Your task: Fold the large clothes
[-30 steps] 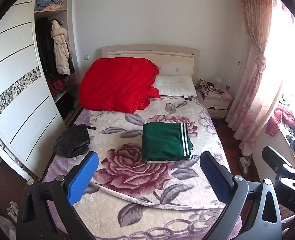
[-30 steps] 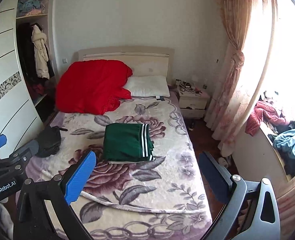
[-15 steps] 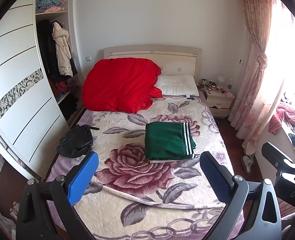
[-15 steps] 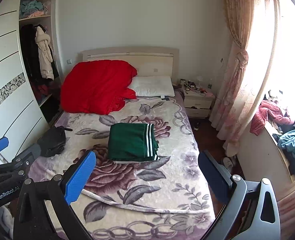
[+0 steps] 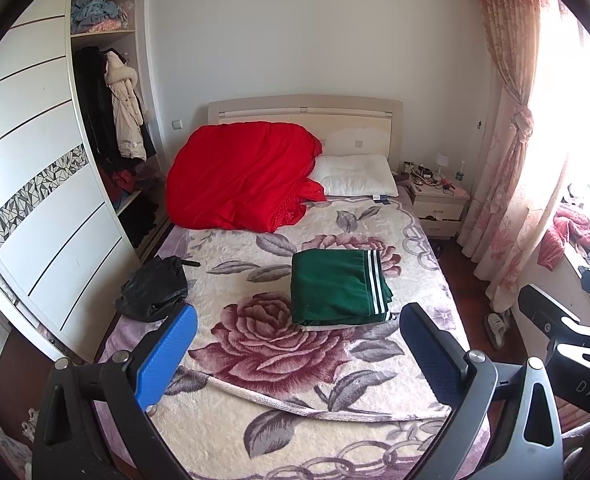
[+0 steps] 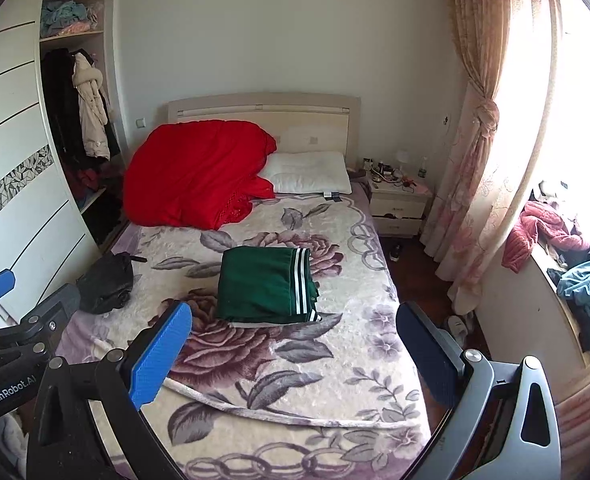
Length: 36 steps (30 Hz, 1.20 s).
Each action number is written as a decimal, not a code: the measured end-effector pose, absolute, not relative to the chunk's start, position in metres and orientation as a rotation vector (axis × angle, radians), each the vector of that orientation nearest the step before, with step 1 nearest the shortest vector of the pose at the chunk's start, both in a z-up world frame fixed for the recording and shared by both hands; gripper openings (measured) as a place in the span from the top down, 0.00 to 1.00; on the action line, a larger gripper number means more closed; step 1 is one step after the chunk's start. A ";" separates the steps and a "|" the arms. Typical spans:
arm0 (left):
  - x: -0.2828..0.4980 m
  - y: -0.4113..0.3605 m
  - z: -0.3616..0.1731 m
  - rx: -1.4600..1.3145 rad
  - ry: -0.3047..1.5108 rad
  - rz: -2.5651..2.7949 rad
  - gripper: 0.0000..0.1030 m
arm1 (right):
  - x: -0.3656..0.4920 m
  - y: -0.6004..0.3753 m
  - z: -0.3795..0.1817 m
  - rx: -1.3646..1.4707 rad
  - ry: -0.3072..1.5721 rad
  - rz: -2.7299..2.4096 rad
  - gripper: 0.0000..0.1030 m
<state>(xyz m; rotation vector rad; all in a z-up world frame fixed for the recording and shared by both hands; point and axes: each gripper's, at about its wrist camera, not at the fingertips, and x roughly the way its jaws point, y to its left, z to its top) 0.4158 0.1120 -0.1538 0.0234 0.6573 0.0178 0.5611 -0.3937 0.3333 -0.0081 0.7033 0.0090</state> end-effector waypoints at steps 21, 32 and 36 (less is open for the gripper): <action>0.420 0.118 -0.147 0.029 0.646 0.019 0.00 | 0.560 -0.387 0.329 -0.007 0.695 0.007 0.00; 0.421 0.115 -0.146 0.029 0.638 0.021 0.00 | 0.554 -0.386 0.326 -0.006 0.695 0.002 0.00; 0.421 0.114 -0.145 0.034 0.636 0.022 0.00 | 0.550 -0.385 0.325 -0.002 0.696 -0.003 0.00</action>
